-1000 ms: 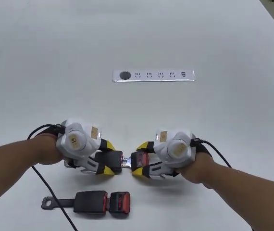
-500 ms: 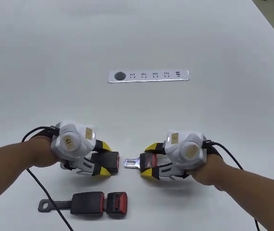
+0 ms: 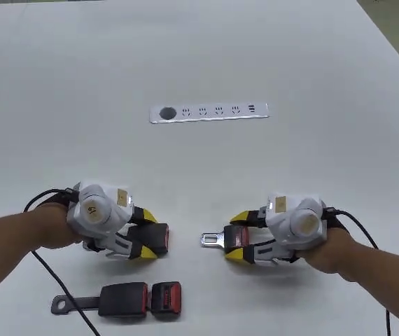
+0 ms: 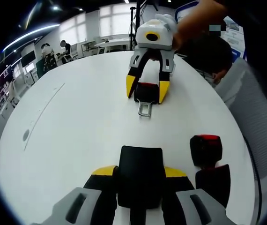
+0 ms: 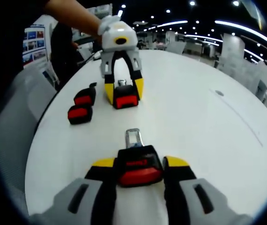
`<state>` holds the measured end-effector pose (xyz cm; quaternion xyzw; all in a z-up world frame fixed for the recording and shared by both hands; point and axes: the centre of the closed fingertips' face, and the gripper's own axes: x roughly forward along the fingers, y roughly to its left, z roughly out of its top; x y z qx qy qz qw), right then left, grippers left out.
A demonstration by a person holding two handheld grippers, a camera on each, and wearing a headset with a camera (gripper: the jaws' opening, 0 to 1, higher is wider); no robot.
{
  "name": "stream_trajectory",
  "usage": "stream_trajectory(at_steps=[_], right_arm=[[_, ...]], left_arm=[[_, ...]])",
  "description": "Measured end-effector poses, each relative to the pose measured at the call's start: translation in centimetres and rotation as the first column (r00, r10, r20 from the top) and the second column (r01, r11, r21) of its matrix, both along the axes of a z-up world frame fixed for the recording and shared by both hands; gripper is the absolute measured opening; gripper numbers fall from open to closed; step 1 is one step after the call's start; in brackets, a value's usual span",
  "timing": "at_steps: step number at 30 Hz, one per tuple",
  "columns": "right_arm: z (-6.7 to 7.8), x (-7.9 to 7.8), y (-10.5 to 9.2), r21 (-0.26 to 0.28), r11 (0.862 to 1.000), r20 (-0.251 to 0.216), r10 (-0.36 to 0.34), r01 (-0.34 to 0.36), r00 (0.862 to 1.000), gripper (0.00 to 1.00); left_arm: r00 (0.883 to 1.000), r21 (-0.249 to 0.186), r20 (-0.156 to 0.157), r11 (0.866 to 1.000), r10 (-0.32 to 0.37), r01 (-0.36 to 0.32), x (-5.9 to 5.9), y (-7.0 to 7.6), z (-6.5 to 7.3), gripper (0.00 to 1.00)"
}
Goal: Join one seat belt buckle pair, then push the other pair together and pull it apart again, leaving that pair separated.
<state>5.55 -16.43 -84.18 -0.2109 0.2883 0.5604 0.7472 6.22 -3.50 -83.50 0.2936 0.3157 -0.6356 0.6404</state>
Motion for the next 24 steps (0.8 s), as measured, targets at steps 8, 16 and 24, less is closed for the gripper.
stream_trajectory(at_steps=[8,16,24], right_arm=[[0.2,-0.2,-1.7,-0.005,1.0,0.009,-0.001,0.001,1.0,0.39],[0.6,-0.8,-3.3,-0.019,1.0,0.01,-0.007,0.008,1.0,0.39],[0.6,-1.3,-4.1,-0.028,0.999,0.004,-0.018,0.018,1.0,0.4]], left_arm=[[1.0,-0.001,-0.003,1.0,0.004,-0.004,0.1,0.1,-0.1,0.37],[1.0,0.005,-0.002,1.0,0.002,-0.002,0.2,0.2,-0.3,0.37],[1.0,0.006,-0.003,1.0,0.002,-0.002,0.2,0.2,-0.3,0.37]])
